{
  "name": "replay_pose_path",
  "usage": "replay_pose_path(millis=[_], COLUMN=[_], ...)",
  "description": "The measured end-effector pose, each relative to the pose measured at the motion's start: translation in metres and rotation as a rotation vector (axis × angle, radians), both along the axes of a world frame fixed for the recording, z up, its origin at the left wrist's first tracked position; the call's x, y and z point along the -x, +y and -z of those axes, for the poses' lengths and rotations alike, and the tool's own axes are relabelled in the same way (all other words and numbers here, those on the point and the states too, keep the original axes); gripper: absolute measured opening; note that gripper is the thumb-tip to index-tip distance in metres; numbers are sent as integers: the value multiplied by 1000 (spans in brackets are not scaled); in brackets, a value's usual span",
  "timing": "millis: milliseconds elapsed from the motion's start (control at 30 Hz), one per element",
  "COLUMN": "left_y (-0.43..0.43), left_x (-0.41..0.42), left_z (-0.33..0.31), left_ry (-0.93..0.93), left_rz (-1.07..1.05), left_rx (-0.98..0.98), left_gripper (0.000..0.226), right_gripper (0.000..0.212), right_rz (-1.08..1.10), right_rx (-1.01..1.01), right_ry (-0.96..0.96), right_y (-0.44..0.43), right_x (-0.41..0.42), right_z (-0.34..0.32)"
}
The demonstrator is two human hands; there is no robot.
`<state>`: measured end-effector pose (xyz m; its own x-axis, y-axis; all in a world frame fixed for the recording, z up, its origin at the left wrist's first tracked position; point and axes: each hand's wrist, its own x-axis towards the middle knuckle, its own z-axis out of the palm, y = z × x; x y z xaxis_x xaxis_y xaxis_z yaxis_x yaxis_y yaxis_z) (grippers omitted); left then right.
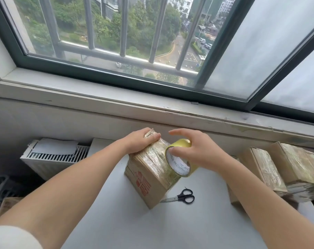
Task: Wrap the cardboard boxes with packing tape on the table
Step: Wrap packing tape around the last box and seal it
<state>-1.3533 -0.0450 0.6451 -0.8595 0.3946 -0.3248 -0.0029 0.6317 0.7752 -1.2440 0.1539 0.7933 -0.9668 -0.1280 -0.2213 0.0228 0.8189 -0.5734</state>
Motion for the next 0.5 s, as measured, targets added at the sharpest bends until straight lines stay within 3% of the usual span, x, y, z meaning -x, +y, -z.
replay_pose_path(millis=[233, 500], left_y=[-1, 0], left_x=[0, -2], left_z=[1, 1], left_ry=[-1, -29], left_rz=[-6, -11], left_rx=[-7, -21], left_gripper=[57, 45], right_gripper=[50, 55], right_rz=[-67, 22], right_rx=[-241, -181], right_ry=[-101, -45], right_y=[36, 43], right_x=[-65, -98], right_z=[15, 66])
